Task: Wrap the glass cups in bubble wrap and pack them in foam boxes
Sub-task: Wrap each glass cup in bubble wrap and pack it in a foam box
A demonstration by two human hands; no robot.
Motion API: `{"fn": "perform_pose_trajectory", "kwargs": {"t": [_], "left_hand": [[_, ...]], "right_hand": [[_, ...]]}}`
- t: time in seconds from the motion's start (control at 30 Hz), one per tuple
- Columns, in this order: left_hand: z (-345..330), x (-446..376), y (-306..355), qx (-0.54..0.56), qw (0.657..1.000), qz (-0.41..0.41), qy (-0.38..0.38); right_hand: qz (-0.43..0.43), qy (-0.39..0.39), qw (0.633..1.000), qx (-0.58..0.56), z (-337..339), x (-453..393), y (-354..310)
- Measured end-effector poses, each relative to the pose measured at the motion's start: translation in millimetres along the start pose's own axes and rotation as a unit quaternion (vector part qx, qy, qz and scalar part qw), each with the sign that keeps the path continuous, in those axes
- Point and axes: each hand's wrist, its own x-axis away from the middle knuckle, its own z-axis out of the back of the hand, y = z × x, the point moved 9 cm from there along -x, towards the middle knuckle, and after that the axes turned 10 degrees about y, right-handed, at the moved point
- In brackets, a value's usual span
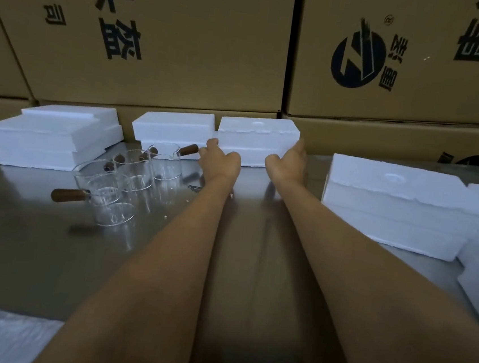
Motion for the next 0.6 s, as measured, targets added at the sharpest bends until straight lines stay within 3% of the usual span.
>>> {"fn": "perform_pose_trajectory", "kwargs": {"t": [0.23, 0.6], "left_hand": [[20, 36, 1, -0.028, 0.999, -0.018, -0.043], [114, 152, -8, 0.000, 0.999, 0.026, 0.034]], "right_hand": [[0.005, -0.010, 1.000, 0.012, 25, 41, 0], [0.068, -0.058, 0.996, 0.024, 82, 158, -12]]}}
